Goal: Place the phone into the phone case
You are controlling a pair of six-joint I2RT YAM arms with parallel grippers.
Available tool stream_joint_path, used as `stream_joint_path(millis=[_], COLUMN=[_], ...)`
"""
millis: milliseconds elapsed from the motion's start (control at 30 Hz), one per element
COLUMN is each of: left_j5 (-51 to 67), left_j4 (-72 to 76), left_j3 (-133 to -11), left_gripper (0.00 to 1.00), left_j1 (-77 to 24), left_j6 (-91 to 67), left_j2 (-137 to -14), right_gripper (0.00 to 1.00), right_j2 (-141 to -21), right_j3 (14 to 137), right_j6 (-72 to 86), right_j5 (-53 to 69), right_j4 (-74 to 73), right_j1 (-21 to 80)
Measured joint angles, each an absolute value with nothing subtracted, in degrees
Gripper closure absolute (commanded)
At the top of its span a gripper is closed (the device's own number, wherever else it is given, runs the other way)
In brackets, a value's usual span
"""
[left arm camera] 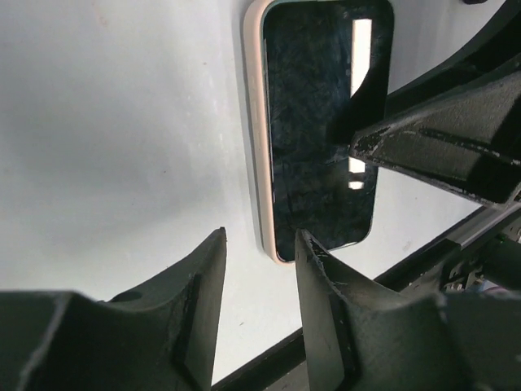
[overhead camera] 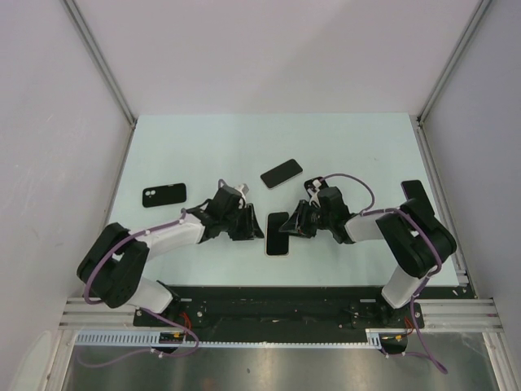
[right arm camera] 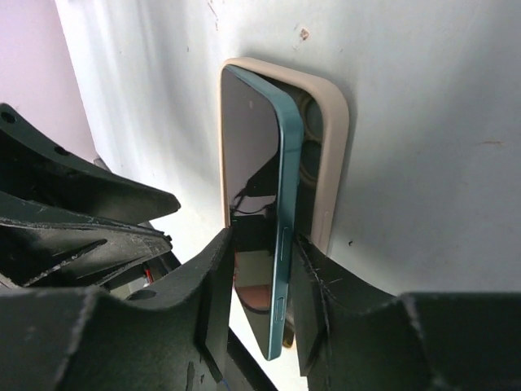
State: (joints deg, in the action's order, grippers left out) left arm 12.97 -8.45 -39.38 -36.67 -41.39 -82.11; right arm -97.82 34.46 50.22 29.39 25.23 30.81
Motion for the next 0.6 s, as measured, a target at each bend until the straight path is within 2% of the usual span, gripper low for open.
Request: stream_joint_path(millis=[167,600], left_j5=[13.54,14.2], left_j4=[-8.19,-6.68], left_j3=[-41.28,-44.58], left_gripper=[0.54,0.53], left_j1=[-36.67,-36.67], left_j6=[-41.06,-40.91], left_j2=[-83.99,-89.19], right_gripper=[0.54,0.53], right_j2=[-94.98,-89.52], right_j3=[34.46,34.48], right_j6=[48.6,45.12], right_j5=[29.19,27.16], right_j4=[22.15,14.81], right_j1=[30.52,28.99])
